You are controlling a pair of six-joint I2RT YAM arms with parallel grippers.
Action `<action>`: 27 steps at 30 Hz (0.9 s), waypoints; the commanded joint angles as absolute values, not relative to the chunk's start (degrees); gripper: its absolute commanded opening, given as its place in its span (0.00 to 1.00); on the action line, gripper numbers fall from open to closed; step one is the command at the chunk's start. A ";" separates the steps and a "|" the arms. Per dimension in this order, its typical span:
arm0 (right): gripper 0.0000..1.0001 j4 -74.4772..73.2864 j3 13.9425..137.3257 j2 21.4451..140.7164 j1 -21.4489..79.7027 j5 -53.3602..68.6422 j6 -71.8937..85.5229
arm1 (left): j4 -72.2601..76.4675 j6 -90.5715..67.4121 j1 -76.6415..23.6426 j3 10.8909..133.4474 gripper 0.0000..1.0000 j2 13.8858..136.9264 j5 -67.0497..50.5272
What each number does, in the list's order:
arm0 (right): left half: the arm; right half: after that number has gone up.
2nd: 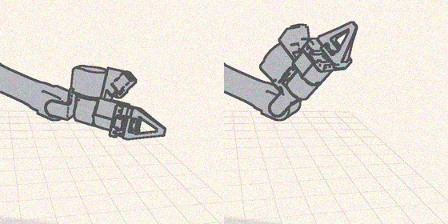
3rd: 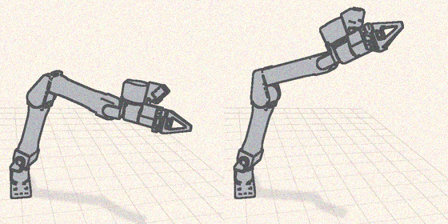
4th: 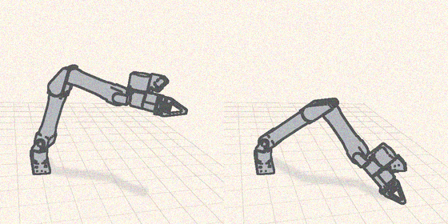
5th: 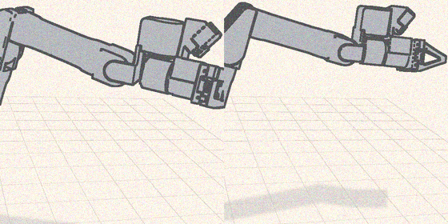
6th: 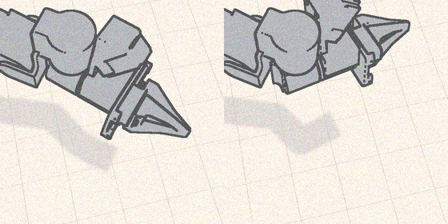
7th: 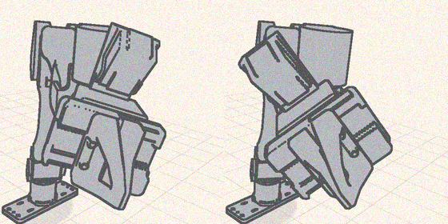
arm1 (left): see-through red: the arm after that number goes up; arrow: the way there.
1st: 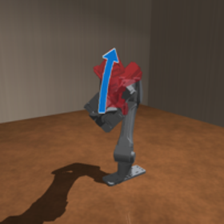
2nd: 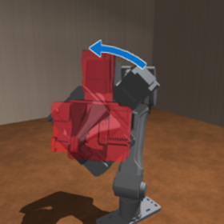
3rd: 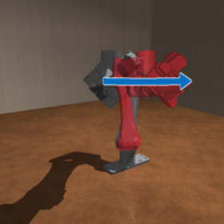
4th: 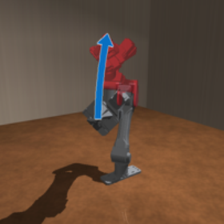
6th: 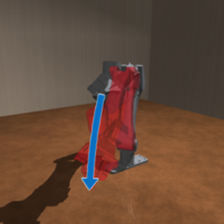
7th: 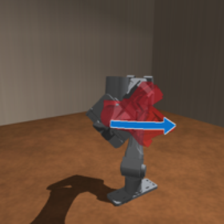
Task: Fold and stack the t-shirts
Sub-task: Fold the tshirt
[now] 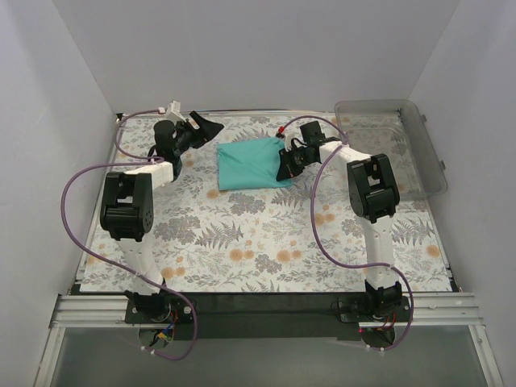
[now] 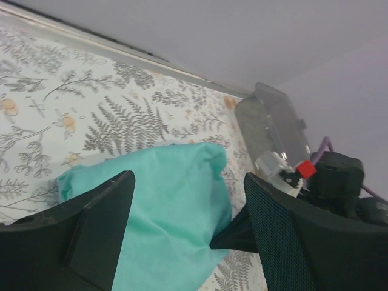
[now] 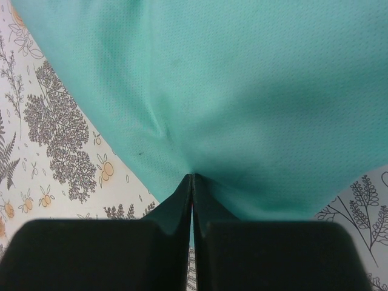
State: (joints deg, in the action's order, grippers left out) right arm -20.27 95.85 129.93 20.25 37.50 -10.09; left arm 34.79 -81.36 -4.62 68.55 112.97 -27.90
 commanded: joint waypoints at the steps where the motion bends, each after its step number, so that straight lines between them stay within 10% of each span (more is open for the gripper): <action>1: 0.06 -23.12 97.12 128.25 20.04 37.17 -13.44 | 35.43 -82.08 -4.57 66.71 0.67 108.73 -34.69; 27: 0.03 -12.05 123.40 140.80 17.67 41.14 15.64 | 33.05 -83.06 -10.19 56.25 0.66 110.03 -45.26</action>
State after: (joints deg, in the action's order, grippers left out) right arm -16.84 122.15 141.08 18.41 41.95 10.15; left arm 33.15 -83.81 -10.13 54.22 108.92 -43.64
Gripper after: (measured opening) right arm 0.036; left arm 0.670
